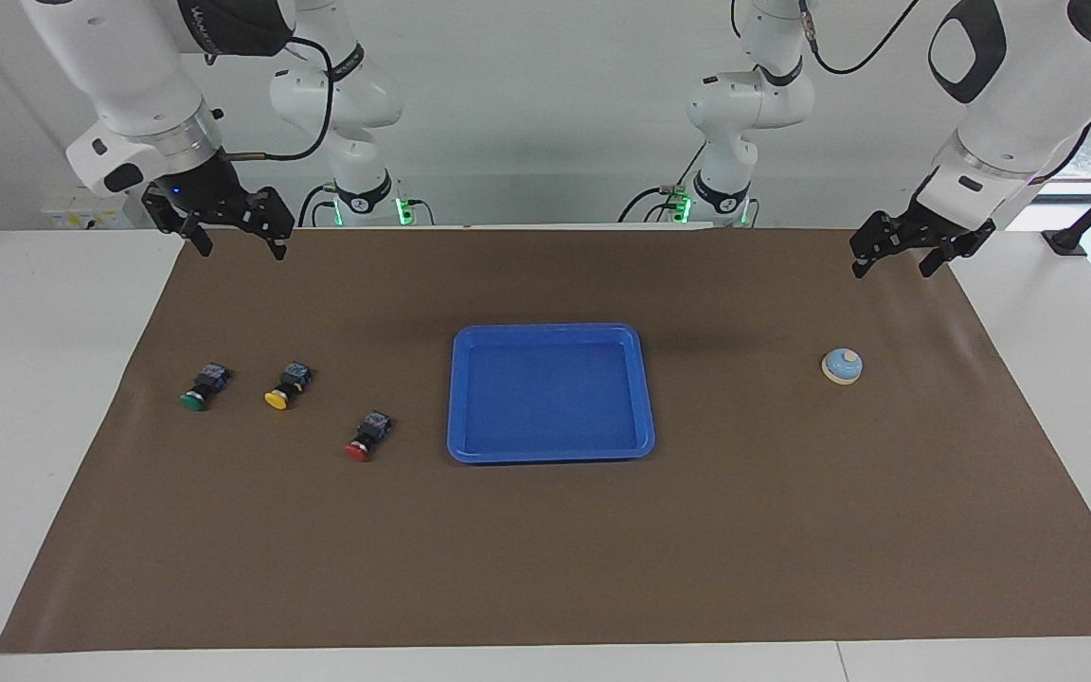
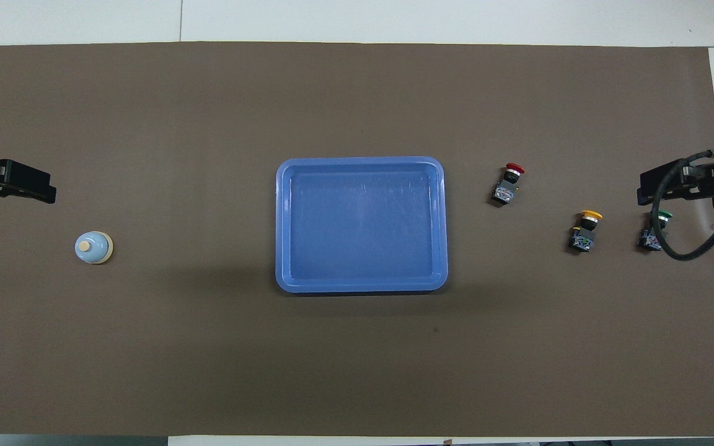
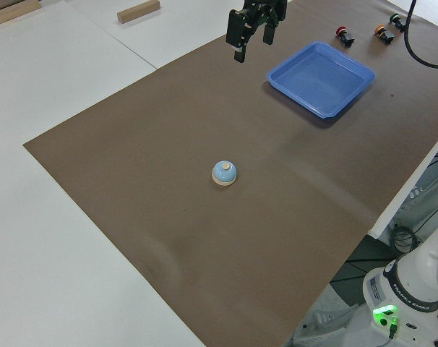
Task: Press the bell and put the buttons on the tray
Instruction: 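Move the left gripper toward the white bell, then press down on the white bell with the left gripper, then raise the left gripper while the right gripper grasps the red button, then carry the red button into the blue tray with the right gripper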
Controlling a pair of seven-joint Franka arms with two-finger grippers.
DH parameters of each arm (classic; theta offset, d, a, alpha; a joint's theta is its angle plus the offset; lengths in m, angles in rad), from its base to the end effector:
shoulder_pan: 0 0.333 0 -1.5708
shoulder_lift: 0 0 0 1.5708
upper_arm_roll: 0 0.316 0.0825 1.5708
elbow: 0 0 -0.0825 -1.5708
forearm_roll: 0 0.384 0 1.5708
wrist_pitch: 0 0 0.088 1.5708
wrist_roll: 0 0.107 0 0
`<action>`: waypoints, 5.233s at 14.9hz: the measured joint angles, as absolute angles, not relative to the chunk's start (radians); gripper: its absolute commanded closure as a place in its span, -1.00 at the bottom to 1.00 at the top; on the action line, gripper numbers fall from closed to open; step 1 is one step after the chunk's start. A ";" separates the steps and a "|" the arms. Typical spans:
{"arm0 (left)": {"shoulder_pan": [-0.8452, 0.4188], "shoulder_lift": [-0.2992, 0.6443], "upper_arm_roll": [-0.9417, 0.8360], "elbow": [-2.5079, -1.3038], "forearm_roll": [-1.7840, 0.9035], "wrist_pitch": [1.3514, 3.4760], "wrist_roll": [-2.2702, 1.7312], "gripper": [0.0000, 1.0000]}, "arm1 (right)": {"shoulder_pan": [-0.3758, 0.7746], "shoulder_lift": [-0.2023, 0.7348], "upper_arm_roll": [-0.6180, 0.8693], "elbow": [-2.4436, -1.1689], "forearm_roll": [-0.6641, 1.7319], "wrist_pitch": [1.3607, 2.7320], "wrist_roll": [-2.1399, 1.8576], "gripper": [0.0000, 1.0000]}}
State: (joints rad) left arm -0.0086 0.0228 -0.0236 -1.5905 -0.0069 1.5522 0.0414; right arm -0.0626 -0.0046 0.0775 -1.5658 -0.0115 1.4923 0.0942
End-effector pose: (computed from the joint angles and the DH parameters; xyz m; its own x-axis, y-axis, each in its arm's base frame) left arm 0.5578 -0.0186 0.6010 0.9954 -0.0736 -0.0607 -0.0732 -0.9973 0.0099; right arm 0.5446 0.0069 0.6228 0.9945 -0.0802 -0.0674 -0.0791 -0.9967 0.0183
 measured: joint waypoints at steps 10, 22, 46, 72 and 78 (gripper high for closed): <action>-0.024 0.024 -0.023 -1.600 -0.007 1.562 0.025 1.00 | -0.059 -0.005 0.079 -1.566 -0.012 1.488 0.094 -1.00; -0.019 0.106 0.085 -1.912 -0.007 1.926 0.027 1.00 | -0.058 -0.005 0.082 -1.566 -0.012 1.488 0.094 -1.00; -0.021 0.085 0.141 -2.123 -0.007 2.120 0.099 1.00 | -0.056 -0.006 0.083 -1.566 -0.012 1.488 0.094 -1.00; -0.057 0.009 0.003 -1.610 -0.007 1.477 0.098 -1.00 | 0.104 0.461 0.075 -1.728 -0.070 2.257 0.575 -1.00; -0.056 0.007 0.007 -1.610 -0.007 1.476 0.096 -1.00 | 0.105 0.455 0.075 -1.803 -0.075 2.281 0.575 -1.00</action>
State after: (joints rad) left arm -0.0557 0.0066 0.0074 -1.6103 -0.0072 1.4762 0.0956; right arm 0.1055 0.4545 0.0745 -1.8033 -0.0747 2.2812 0.5753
